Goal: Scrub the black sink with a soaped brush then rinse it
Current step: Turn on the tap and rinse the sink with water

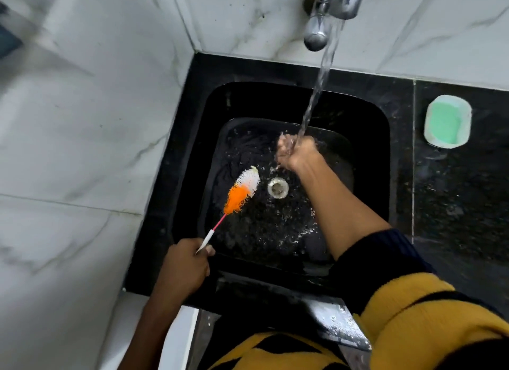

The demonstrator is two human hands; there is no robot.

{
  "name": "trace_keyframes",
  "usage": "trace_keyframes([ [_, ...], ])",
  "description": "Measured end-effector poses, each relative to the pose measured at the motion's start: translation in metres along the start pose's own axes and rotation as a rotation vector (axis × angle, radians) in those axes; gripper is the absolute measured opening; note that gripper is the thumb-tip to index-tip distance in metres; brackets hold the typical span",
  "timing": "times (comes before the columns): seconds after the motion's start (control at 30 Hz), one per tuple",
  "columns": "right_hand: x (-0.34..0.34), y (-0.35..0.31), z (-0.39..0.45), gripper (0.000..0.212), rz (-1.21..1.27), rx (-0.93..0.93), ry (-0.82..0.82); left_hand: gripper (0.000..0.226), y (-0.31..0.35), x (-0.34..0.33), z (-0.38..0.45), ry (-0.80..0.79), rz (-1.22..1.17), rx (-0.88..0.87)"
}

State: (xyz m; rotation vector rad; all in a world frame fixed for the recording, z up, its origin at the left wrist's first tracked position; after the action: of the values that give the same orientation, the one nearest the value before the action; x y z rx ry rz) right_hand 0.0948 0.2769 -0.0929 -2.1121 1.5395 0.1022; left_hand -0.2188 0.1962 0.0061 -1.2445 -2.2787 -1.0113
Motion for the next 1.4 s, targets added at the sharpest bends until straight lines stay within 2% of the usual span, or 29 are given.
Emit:
trace_keyframes([
  [0.07, -0.005, -0.007, 0.005, 0.041, 0.081, 0.050, 0.005, 0.025, -0.007, 0.004, -0.002, 0.015, -0.001, 0.018],
  [0.13, -0.016, -0.015, 0.008, 0.038, 0.035, 0.083, -0.057, 0.025, -0.013, 0.007, -0.004, 0.024, -0.009, 0.035],
  [0.2, -0.029, -0.015, 0.007, 0.034, -0.074, 0.049, -0.151, 0.024, -0.017, 0.010, -0.004, 0.037, -0.020, 0.058],
  [0.27, -0.031, -0.010, 0.004, 0.037, -0.065, -0.009, -0.195, 0.022, -0.019, 0.011, -0.004, 0.049, -0.025, 0.080],
  [0.4, 0.000, -0.003, 0.007, 0.046, 0.071, -0.022, -0.016, 0.022, -0.017, 0.012, -0.006, 0.060, -0.053, 0.093],
  [0.5, 0.018, 0.007, 0.007, 0.035, 0.190, -0.073, 0.053, 0.022, -0.016, 0.013, -0.007, 0.068, -0.059, 0.088],
  [0.6, 0.030, 0.004, 0.015, 0.030, 0.170, -0.122, 0.076, 0.023, -0.015, 0.012, -0.006, 0.062, -0.073, 0.090],
  [0.73, 0.030, -0.047, 0.025, 0.040, 0.303, 0.154, 0.114, 0.024, -0.016, 0.012, -0.004, 0.056, -0.084, 0.088],
  [0.83, 0.030, -0.064, 0.028, 0.040, 0.313, 0.201, 0.054, 0.024, -0.017, 0.013, -0.004, 0.061, -0.085, 0.084],
  [0.9, 0.029, -0.052, 0.027, 0.037, 0.225, 0.124, -0.030, 0.025, -0.017, 0.013, -0.004, 0.059, -0.074, 0.079],
  [1.0, 0.028, -0.017, 0.011, 0.039, -0.020, 0.009, -0.045, 0.025, -0.016, 0.015, -0.003, 0.051, -0.076, 0.079],
  [1.17, 0.017, 0.025, 0.004, 0.036, -0.042, -0.085, -0.133, 0.025, -0.018, 0.025, -0.002, 0.074, -0.072, 0.073],
  [1.23, 0.017, 0.038, -0.001, 0.034, -0.130, -0.087, -0.160, 0.024, -0.021, 0.031, -0.002, 0.094, -0.075, 0.080],
  [1.3, 0.022, 0.060, -0.016, 0.028, -0.306, -0.097, -0.231, 0.023, -0.024, 0.034, -0.001, 0.103, -0.077, 0.085],
  [1.4, 0.054, 0.118, -0.040, 0.033, -0.876, -0.238, -0.449, 0.023, -0.029, 0.034, 0.000, 0.093, -0.075, 0.096],
])
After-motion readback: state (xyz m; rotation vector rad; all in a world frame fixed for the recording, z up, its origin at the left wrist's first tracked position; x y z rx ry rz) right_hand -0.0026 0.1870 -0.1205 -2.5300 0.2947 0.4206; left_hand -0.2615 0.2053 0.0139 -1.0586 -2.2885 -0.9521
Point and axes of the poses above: each hand's wrist, its own z-axis towards the middle knuckle, its own x-axis out of the back of the hand, y = z × x, the point moved 8 cm from there along z, towards the middle knuckle, and after that the axes turned 1 degree about x, right-handed, at the moved point
